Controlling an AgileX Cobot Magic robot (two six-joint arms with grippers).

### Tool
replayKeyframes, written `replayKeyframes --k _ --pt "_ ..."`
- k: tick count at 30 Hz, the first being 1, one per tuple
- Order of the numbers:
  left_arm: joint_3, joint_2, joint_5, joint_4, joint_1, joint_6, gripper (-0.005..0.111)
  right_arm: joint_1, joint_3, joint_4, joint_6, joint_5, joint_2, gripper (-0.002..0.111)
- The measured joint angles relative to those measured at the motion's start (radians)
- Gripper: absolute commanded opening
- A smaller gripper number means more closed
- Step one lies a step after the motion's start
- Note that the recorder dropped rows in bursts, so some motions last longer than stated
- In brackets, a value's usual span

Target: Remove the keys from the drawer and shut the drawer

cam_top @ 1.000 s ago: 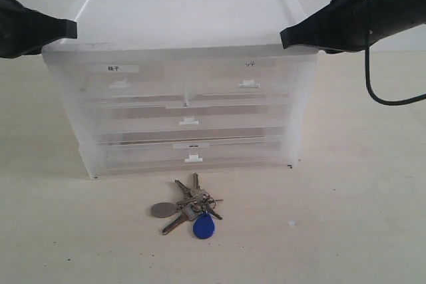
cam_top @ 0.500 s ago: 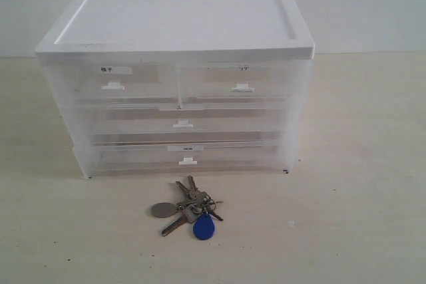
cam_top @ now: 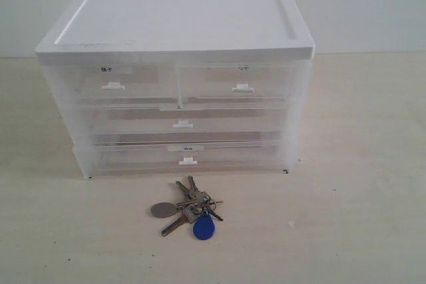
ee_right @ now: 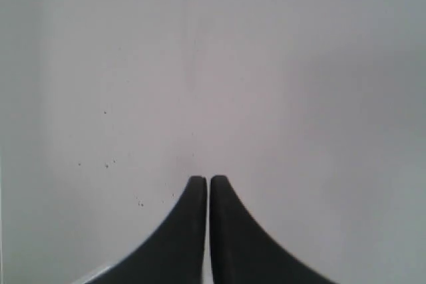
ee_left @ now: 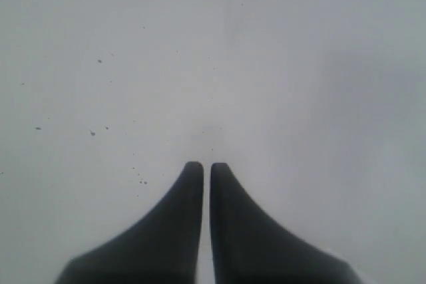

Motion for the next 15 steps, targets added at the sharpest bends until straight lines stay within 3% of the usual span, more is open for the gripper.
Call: replayKeyframes --k 15 --pt "0.170 -0.289 0.022 -0.008 0.000 -0.012 0.005 0.000 0.103 0.000 0.000 0.072 -0.264 0.000"
